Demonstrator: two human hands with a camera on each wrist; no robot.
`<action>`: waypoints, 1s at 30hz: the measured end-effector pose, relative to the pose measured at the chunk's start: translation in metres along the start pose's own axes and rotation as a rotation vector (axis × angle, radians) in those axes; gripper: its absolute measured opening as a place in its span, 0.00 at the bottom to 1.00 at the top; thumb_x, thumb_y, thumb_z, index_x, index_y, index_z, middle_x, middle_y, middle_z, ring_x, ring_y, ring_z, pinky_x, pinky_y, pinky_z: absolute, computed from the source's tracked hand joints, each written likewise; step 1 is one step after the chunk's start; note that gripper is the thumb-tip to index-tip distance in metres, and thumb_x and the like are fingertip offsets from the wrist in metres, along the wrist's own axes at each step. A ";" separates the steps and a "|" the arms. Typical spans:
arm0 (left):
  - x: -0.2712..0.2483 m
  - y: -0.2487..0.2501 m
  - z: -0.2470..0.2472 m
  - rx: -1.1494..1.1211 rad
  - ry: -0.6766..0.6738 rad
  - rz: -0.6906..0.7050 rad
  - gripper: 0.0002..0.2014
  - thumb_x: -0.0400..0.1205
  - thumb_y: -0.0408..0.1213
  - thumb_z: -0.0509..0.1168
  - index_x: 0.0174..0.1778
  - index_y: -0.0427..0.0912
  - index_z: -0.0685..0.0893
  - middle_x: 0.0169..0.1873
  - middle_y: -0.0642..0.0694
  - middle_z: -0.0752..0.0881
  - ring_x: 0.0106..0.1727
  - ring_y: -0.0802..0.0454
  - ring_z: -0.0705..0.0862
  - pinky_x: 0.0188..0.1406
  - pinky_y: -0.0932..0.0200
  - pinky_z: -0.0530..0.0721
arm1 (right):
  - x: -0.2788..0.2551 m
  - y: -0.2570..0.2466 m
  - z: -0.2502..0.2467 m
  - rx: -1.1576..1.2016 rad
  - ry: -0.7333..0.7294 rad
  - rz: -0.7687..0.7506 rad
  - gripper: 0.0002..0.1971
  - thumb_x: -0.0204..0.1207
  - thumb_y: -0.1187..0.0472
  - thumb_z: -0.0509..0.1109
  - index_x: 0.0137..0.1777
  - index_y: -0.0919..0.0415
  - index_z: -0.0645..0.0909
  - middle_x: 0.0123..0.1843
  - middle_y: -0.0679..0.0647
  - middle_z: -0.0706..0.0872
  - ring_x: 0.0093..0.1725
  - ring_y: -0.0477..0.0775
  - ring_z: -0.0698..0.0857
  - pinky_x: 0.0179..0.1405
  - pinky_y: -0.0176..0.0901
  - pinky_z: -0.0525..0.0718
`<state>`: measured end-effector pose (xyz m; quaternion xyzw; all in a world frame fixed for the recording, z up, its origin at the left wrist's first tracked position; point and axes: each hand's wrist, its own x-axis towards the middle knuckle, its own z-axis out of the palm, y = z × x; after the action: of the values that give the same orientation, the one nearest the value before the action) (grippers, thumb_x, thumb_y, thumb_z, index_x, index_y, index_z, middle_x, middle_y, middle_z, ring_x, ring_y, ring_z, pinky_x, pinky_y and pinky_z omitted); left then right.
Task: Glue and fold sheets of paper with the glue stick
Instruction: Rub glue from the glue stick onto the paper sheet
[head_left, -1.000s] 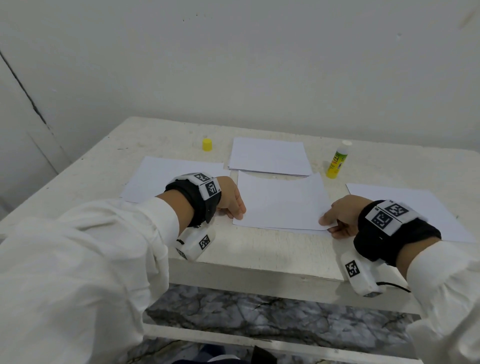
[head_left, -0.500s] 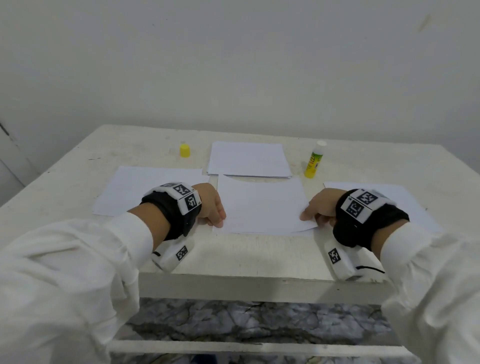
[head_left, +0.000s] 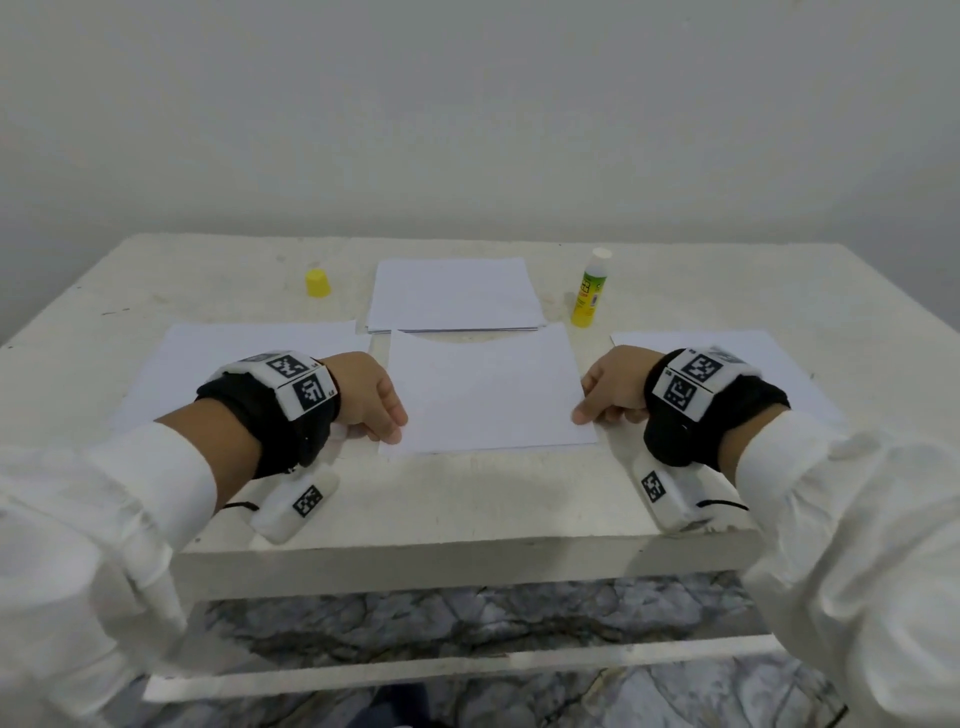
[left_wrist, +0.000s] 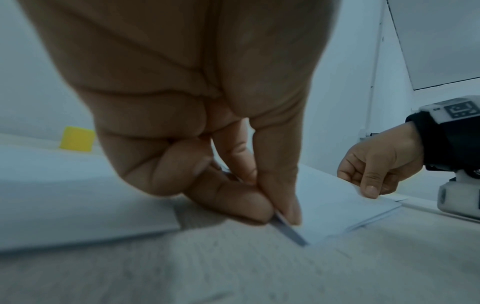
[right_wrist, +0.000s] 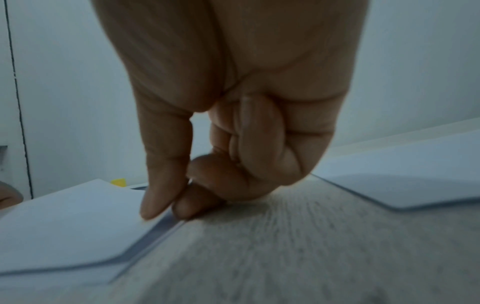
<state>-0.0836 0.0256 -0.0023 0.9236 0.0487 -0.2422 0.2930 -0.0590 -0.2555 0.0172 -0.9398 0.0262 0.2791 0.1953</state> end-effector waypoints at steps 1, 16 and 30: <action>0.000 0.001 0.000 0.002 -0.002 -0.002 0.07 0.69 0.27 0.79 0.35 0.42 0.88 0.17 0.54 0.84 0.19 0.66 0.80 0.23 0.72 0.80 | 0.000 0.000 0.001 -0.007 0.003 -0.004 0.10 0.68 0.62 0.80 0.32 0.62 0.80 0.26 0.52 0.81 0.23 0.48 0.73 0.15 0.31 0.68; -0.004 0.002 0.000 0.013 0.001 -0.020 0.07 0.69 0.29 0.79 0.37 0.44 0.89 0.17 0.55 0.84 0.17 0.66 0.79 0.22 0.74 0.77 | -0.001 -0.001 0.005 -0.062 0.013 -0.024 0.13 0.68 0.63 0.79 0.30 0.61 0.77 0.26 0.53 0.80 0.18 0.46 0.71 0.21 0.33 0.69; 0.000 0.001 0.000 0.035 -0.004 -0.018 0.07 0.69 0.30 0.79 0.38 0.43 0.89 0.17 0.55 0.84 0.17 0.66 0.79 0.22 0.73 0.78 | -0.004 -0.003 0.007 -0.066 0.024 -0.014 0.12 0.69 0.63 0.78 0.32 0.62 0.78 0.27 0.53 0.79 0.21 0.48 0.71 0.24 0.35 0.70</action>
<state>-0.0832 0.0251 -0.0022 0.9277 0.0520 -0.2474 0.2747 -0.0654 -0.2507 0.0149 -0.9492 0.0126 0.2671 0.1659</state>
